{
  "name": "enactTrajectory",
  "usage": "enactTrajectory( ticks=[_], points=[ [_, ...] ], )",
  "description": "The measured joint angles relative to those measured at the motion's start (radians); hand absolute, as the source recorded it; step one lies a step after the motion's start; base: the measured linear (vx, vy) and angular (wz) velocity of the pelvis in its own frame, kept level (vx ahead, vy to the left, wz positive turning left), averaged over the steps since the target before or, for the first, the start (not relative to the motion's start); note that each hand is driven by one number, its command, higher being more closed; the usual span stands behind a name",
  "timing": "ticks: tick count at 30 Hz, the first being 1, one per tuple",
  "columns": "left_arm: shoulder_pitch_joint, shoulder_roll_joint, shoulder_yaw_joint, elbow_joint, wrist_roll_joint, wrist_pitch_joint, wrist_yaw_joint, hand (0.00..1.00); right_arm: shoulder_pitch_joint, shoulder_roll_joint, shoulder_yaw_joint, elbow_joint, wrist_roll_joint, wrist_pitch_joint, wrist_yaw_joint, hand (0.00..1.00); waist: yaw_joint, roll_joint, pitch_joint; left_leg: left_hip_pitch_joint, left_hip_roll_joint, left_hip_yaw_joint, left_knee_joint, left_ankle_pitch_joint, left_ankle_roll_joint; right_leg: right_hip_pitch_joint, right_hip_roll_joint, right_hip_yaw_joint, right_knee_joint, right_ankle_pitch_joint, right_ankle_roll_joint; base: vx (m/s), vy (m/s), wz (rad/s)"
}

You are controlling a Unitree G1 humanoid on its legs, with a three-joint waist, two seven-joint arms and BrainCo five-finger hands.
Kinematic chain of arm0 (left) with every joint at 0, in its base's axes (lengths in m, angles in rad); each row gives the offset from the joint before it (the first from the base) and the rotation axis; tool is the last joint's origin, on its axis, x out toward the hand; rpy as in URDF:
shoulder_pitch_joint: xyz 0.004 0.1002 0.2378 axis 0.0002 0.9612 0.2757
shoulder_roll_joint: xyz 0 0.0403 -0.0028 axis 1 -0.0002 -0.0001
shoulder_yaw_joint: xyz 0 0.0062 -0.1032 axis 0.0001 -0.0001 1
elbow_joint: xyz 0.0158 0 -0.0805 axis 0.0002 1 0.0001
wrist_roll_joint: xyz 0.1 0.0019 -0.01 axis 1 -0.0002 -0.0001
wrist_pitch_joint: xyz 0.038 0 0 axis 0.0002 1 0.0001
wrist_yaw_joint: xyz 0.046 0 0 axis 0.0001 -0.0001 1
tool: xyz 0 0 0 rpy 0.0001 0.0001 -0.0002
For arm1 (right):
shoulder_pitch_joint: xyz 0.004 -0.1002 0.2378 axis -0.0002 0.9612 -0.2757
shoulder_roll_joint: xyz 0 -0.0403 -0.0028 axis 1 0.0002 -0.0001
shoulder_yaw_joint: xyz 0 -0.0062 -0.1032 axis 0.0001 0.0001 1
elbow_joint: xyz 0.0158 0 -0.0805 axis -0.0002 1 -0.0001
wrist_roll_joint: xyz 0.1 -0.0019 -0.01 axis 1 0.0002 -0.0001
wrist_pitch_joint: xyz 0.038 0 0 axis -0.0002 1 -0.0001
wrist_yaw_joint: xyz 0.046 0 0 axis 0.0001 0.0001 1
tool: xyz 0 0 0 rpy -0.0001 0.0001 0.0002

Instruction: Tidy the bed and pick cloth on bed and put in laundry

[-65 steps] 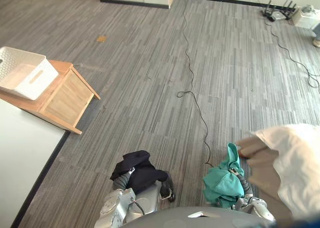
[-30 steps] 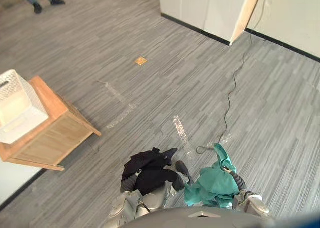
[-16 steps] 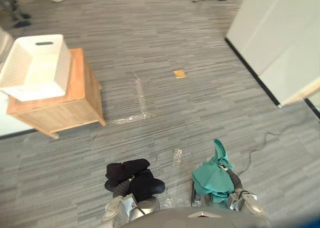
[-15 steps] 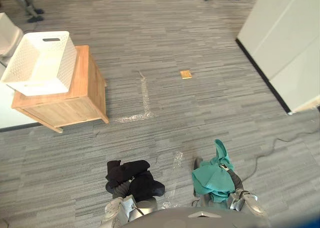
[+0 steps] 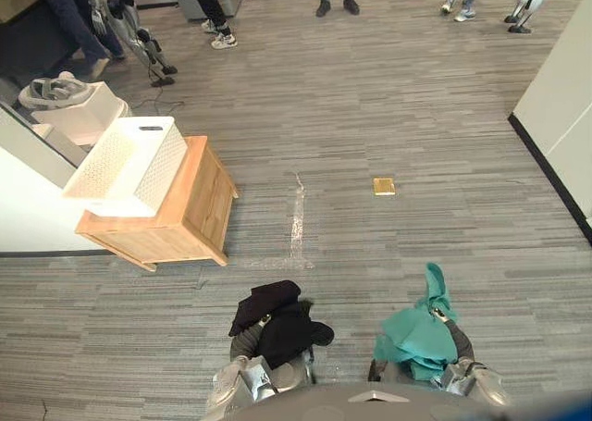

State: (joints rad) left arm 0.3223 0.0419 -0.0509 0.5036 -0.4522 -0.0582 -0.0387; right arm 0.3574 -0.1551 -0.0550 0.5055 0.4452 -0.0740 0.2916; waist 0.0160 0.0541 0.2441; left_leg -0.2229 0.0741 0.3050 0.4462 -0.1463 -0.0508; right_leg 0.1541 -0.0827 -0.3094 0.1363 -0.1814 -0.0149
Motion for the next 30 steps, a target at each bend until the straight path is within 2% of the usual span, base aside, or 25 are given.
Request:
enactTrajectory(
  ticks=[1,3,5,6,7,8,9,10,11,12,14,15,16,17,18,19,20,22,23,24,26,27,28,29,30],
  points=[
    [-0.001,0.006,-0.020,-0.006,0.009,0.004,0.001,1.00,0.004,0.008,-0.017,0.000,0.000,0.000,-0.001,1.00,0.001,-0.005,0.003,0.015,-0.033,0.022,-0.198,0.062,-0.002,0.022,-0.012,-0.023,-0.010,-0.011,0.014,0.41,0.116,0.62],
    [0.005,0.007,-0.031,-0.011,0.013,-0.003,0.002,1.00,0.003,0.008,-0.027,0.001,0.000,-0.004,-0.003,1.00,0.018,-0.006,0.010,0.025,-0.045,0.044,-0.396,0.155,-0.014,0.067,-0.018,-0.036,-0.039,-0.026,0.032,0.38,0.156,0.36],
    [0.002,0.014,-0.033,-0.015,0.013,-0.015,0.003,1.00,-0.003,0.005,-0.018,0.002,0.001,-0.019,-0.004,1.00,0.038,-0.016,0.013,0.019,-0.030,0.096,-0.369,0.225,0.045,0.125,-0.035,-0.035,-0.052,-0.068,0.052,0.43,0.215,0.20],
    [0.003,0.019,-0.034,-0.020,0.013,-0.016,0.003,1.00,-0.022,-0.002,-0.006,0.002,0.001,-0.026,-0.004,1.00,0.042,-0.022,0.006,0.023,-0.045,0.138,-0.324,0.213,0.103,0.144,-0.063,-0.033,-0.041,-0.094,0.045,0.47,0.264,0.17],
    [0.002,0.019,-0.031,-0.016,0.013,-0.017,0.006,1.00,-0.047,-0.012,0.017,0.002,0.002,-0.030,-0.008,1.00,0.036,-0.036,0.005,0.017,-0.060,0.154,-0.298,0.186,0.139,0.125,-0.088,-0.019,0.003,-0.089,0.045,0.39,0.225,0.16],
    [0.002,0.020,-0.028,-0.015,0.013,-0.017,0.007,1.00,-0.057,-0.013,0.028,0.001,0.002,-0.031,-0.011,1.00,0.036,-0.039,0.003,0.019,-0.073,0.153,-0.298,0.176,0.154,0.107,-0.104,-0.007,0.047,-0.087,0.045,0.36,0.284,0.22],
    [0.001,0.030,-0.028,-0.014,0.018,-0.016,0.017,1.00,-0.068,-0.004,0.031,0.001,0.002,-0.031,-0.013,1.00,0.031,-0.044,0.002,0.041,-0.101,0.151,-0.309,0.162,0.173,0.068,-0.144,0.003,0.177,-0.082,0.058,0.28,0.251,0.34],
    [0.000,0.045,-0.029,-0.011,0.044,-0.016,0.025,1.00,-0.070,0.007,0.031,0.001,0.001,-0.031,-0.018,1.00,0.027,-0.059,0.003,0.077,-0.132,0.139,-0.327,0.141,0.188,-0.008,-0.196,0.024,0.390,-0.048,0.103,0.42,0.372,0.39],
    [-0.001,0.051,-0.029,-0.010,0.052,-0.014,0.025,1.00,-0.070,0.014,0.031,0.002,0.001,-0.030,-0.019,1.00,0.023,-0.070,0.004,0.099,-0.150,0.124,-0.334,0.130,0.192,-0.055,-0.224,0.039,0.513,-0.003,0.109,0.36,0.287,0.59],
    [-0.005,0.069,-0.032,-0.006,0.054,-0.007,0.025,1.00,-0.069,0.030,0.033,0.006,0.001,-0.030,-0.021,1.00,0.006,-0.090,0.004,0.152,-0.180,0.087,-0.349,0.111,0.207,-0.145,-0.266,0.072,0.746,0.090,0.087,0.37,0.267,0.65],
    [-0.004,0.099,-0.051,0.005,0.064,0.005,0.037,1.00,-0.064,0.040,0.044,0.012,-0.002,-0.031,-0.022,1.00,-0.010,-0.106,0.005,0.227,-0.193,0.028,-0.361,0.081,0.195,-0.250,-0.279,0.085,0.964,0.056,0.081,0.40,0.189,0.89],
    [-0.001,0.106,-0.064,0.011,0.073,0.005,0.046,1.00,-0.057,0.038,0.054,0.011,-0.002,-0.032,-0.023,1.00,-0.016,-0.104,0.005,0.272,-0.193,-0.002,-0.371,0.064,0.185,-0.305,-0.270,0.074,0.986,0.025,0.077,0.41,0.146,0.78],
    [0.001,0.108,-0.065,0.011,0.072,0.006,0.047,1.00,-0.055,0.039,0.061,0.011,-0.003,-0.033,-0.024,1.00,-0.018,-0.105,0.003,0.291,-0.195,-0.018,-0.377,0.061,0.186,-0.329,-0.263,0.073,0.971,0.009,0.077,0.52,0.126,0.98],
    [-0.001,0.118,-0.068,0.011,0.070,0.006,0.049,1.00,-0.047,0.047,0.078,0.003,-0.005,-0.035,-0.024,1.00,-0.024,-0.115,-0.005,0.335,-0.197,-0.075,-0.385,0.051,0.184,-0.387,-0.219,0.074,0.828,-0.039,0.092,0.44,0.075,0.94],
    [-0.003,0.124,-0.068,0.011,0.069,0.007,0.050,1.00,-0.048,0.053,0.079,0.000,-0.005,-0.037,-0.024,1.00,-0.027,-0.115,-0.004,0.348,-0.194,-0.097,-0.386,0.048,0.179,-0.393,-0.197,0.076,0.753,-0.047,0.103,0.52,0.058,1.15],
    [-0.003,0.123,-0.069,0.010,0.053,0.009,0.052,1.00,-0.045,0.060,0.080,0.001,-0.006,-0.038,-0.021,1.00,-0.029,-0.114,-0.005,0.364,-0.189,-0.129,-0.386,0.041,0.167,-0.393,-0.164,0.081,0.600,-0.047,0.108,0.52,-0.003,1.07],
    [-0.004,0.121,-0.069,0.009,0.027,0.013,0.062,1.00,-0.045,0.065,0.089,0.002,-0.008,-0.038,-0.015,1.00,-0.025,-0.108,-0.004,0.383,-0.178,-0.182,-0.386,0.023,0.138,-0.399,-0.102,0.113,0.345,-0.019,0.112,0.43,-0.008,1.04],
    [-0.003,0.125,-0.067,0.011,0.028,0.016,0.065,1.00,-0.051,0.065,0.094,0.002,-0.006,-0.040,-0.011,1.00,-0.026,-0.104,-0.006,0.388,-0.170,-0.231,-0.383,0.006,0.124,-0.412,-0.061,0.155,0.149,0.061,0.119,0.34,-0.043,0.86],
    [-0.002,0.128,-0.067,0.011,0.031,0.014,0.064,1.00,-0.054,0.065,0.095,0.001,-0.004,-0.043,-0.008,1.00,-0.025,-0.104,-0.007,0.390,-0.170,-0.263,-0.373,-0.008,0.125,-0.430,-0.049,0.184,0.040,0.115,0.141,0.43,-0.100,1.01],
    [0.007,0.129,-0.068,0.015,0.033,0.012,0.061,1.00,-0.056,0.065,0.096,0.000,-0.001,-0.043,-0.003,1.00,-0.019,-0.114,-0.004,0.407,-0.182,-0.299,-0.361,-0.032,0.112,-0.456,-0.056,0.225,-0.003,0.144,0.160,0.55,-0.177,1.19],
    [0.047,0.124,-0.065,0.019,0.031,0.002,0.057,1.00,-0.057,0.065,0.104,0.001,0.003,-0.044,-0.002,1.00,-0.010,-0.114,-0.003,0.459,-0.181,-0.330,-0.328,-0.090,0.079,-0.440,-0.056,0.266,-0.012,0.175,0.127,0.57,-0.205,1.06],
    [0.071,0.127,-0.065,0.018,0.032,-0.015,0.057,1.00,-0.047,0.065,0.114,0.001,0.003,-0.044,0.001,1.00,-0.007,-0.113,-0.010,0.494,-0.172,-0.344,-0.291,-0.147,0.063,-0.414,-0.056,0.271,0.016,0.183,0.105,0.53,-0.218,1.02],
    [0.092,0.129,-0.061,0.014,0.027,-0.027,0.052,1.00,-0.050,0.063,0.122,0.002,0.004,-0.043,0.002,1.00,-0.003,-0.115,-0.027,0.507,-0.160,-0.352,-0.248,-0.214,0.069,-0.417,-0.047,0.278,0.080,0.216,0.076,0.54,-0.235,0.91],
    [0.098,0.130,-0.058,0.014,0.025,-0.027,0.049,1.00,-0.056,0.058,0.122,0.005,0.004,-0.042,0.002,1.00,0.000,-0.103,-0.034,0.513,-0.144,-0.361,-0.226,-0.241,0.071,-0.431,-0.034,0.274,0.130,0.241,0.068,0.54,-0.239,0.57],
    [0.112,0.113,-0.052,0.015,0.008,-0.028,0.045,1.00,-0.076,0.047,0.124,0.020,0.004,-0.041,0.001,1.00,0.007,-0.061,-0.051,0.517,-0.098,-0.367,-0.177,-0.262,0.048,-0.434,-0.003,0.251,0.191,0.202,0.055,0.51,-0.244,0.37]
  ],
)
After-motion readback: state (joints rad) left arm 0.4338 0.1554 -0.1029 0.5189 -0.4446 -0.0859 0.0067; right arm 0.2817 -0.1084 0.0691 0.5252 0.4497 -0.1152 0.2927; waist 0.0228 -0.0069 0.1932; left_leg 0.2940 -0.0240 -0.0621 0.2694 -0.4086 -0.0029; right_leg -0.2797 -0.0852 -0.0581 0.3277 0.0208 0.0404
